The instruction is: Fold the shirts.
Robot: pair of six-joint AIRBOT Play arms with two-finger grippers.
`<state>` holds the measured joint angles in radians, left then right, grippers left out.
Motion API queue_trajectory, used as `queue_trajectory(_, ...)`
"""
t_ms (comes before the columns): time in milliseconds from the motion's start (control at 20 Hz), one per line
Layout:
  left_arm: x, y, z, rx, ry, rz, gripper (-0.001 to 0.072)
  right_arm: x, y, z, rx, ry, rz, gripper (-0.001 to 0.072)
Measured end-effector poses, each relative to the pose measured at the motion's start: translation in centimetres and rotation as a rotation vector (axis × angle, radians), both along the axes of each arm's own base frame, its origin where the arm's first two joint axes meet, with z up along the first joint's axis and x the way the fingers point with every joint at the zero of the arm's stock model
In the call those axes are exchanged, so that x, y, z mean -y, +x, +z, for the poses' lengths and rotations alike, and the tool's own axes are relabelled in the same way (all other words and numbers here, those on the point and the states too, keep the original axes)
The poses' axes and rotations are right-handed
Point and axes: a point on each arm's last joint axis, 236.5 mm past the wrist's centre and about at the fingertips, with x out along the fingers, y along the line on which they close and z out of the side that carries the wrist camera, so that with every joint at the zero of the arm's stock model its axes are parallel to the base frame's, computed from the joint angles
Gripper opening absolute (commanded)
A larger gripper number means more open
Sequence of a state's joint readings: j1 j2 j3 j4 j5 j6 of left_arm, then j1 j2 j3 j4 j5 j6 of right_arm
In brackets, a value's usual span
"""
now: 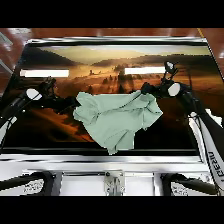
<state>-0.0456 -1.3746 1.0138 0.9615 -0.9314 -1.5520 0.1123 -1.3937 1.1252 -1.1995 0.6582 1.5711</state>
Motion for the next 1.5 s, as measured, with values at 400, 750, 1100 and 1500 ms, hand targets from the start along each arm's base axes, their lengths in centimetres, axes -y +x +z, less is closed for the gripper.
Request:
queue_trajectory(400, -2.1, -13.1, -2.7, -0.345, -0.138, -0.04, 0.071, 18.1, -11.8, -0.2, -0.349, -0.173, -0.141, 0.0696)
queue_trajectory(750, 8.4, -18.1, -5.9, -0.363, -0.35, -0.046, 0.0693, 17.8, -16.2, -2.5, -0.458, 0.072, -0.197, 0.0697)
queue_trajectory(1100, 13.5, -17.6, -7.4, -0.341, -0.427, 0.032, 0.0227, 15.7, -17.4, -4.1, -0.504, 0.137, -0.161, 0.0698)
queue_trajectory(1500, 15.2, -13.5, -5.0, -0.179, -0.461, -0.004, 0.0033, 5.4, -19.0, -10.0, -0.611, 0.347, -0.057, 0.0697)
